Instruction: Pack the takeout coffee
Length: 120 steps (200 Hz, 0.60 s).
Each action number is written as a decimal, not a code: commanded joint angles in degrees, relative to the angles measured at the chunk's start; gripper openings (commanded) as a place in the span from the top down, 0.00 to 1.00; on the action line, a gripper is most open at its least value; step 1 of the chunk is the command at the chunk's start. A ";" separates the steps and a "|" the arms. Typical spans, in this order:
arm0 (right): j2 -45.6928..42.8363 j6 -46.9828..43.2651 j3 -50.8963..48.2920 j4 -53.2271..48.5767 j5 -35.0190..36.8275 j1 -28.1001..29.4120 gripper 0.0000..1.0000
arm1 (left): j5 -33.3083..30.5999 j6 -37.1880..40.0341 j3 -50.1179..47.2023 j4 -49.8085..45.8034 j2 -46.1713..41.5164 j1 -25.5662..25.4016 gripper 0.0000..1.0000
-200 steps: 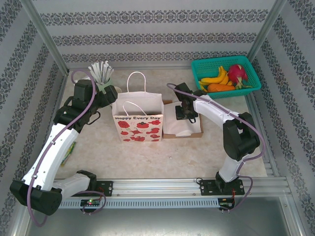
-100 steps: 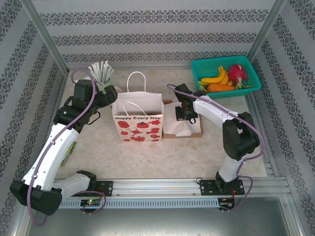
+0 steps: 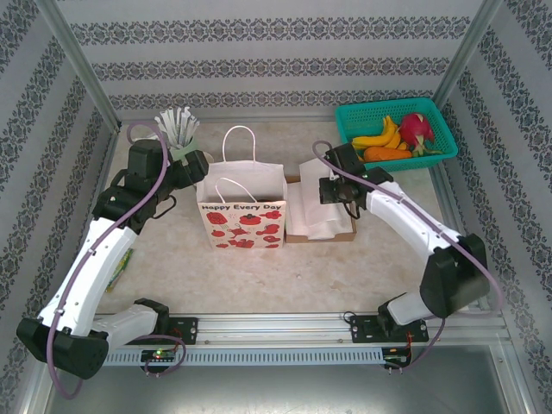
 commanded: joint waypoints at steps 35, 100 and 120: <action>-14.71 -7.80 -3.17 11.52 -11.24 -3.84 1.00 | 21.67 19.64 7.54 5.79 -1.35 -0.10 0.00; -16.81 -13.90 5.96 13.63 -25.36 -4.40 1.00 | 40.20 39.42 20.13 3.78 6.88 -1.47 0.00; -15.06 -17.82 9.98 13.06 -30.42 -3.85 1.00 | 44.59 46.17 28.15 -1.40 12.53 -2.25 0.00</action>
